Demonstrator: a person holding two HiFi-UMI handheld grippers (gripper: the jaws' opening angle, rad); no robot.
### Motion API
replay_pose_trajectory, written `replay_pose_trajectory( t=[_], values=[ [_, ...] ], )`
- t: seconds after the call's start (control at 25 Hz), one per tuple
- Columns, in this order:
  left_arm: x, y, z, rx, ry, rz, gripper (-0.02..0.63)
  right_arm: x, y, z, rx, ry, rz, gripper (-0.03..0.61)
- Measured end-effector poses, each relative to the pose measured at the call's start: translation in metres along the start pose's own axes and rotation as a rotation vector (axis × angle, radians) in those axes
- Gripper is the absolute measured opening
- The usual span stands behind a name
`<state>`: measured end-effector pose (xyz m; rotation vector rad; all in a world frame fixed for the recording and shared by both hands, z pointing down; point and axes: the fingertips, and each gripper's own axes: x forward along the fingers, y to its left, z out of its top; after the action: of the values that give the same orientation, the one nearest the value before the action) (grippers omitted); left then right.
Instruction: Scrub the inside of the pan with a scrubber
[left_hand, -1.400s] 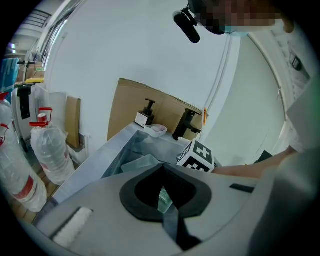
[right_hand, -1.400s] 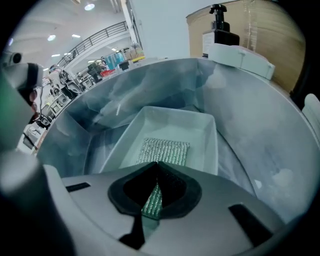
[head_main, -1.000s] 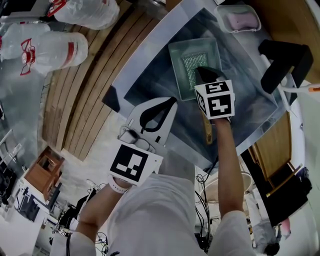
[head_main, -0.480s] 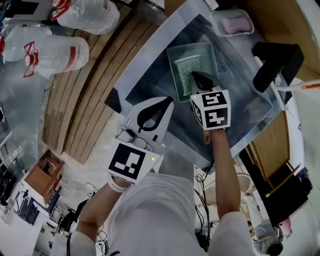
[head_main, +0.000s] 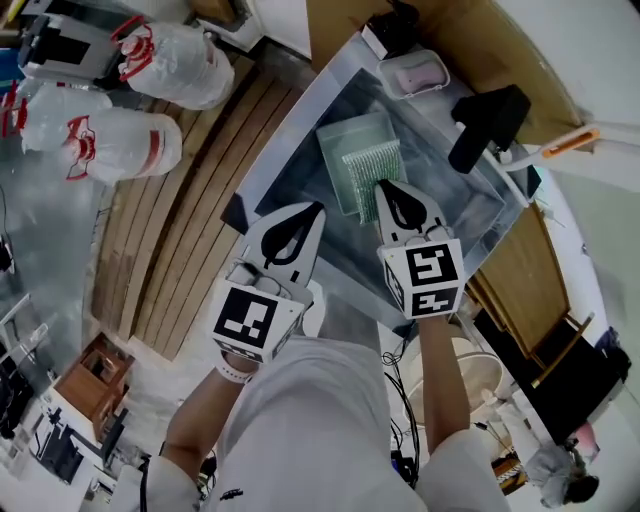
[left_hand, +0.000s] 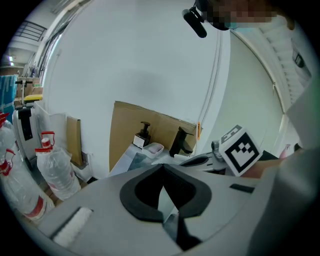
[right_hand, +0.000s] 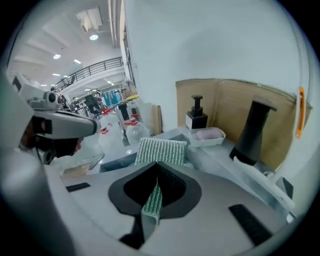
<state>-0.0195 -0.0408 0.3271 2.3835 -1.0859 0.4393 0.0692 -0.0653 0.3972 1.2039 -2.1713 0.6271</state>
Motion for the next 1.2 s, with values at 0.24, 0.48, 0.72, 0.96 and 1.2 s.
replay_pose_trajectory(
  t=[0.24, 0.48, 0.72, 0.96, 1.2],
  values=[
    [-0.027, -0.013, 0.034, 0.027, -0.051, 0.003, 0.000, -0.075, 0.005, 0.050, -0.012, -0.142, -0.089, 0.011],
    [-0.058, -0.014, 0.056, 0.030, -0.091, 0.027, 0.000, -0.144, 0.003, 0.083, -0.004, -0.253, -0.207, 0.011],
    [-0.079, -0.017, 0.079, 0.066, -0.130, 0.034, 0.000, -0.194, -0.001, 0.098, 0.028, -0.352, -0.294, 0.011],
    [-0.096, -0.021, 0.093, 0.086, -0.164, 0.032, 0.000, -0.218, 0.002, 0.097, 0.044, -0.393, -0.335, 0.011],
    [-0.100, -0.030, 0.096, 0.082, -0.177, 0.024, 0.000, -0.231, 0.004, 0.094, 0.062, -0.412, -0.356, 0.011]
  ],
)
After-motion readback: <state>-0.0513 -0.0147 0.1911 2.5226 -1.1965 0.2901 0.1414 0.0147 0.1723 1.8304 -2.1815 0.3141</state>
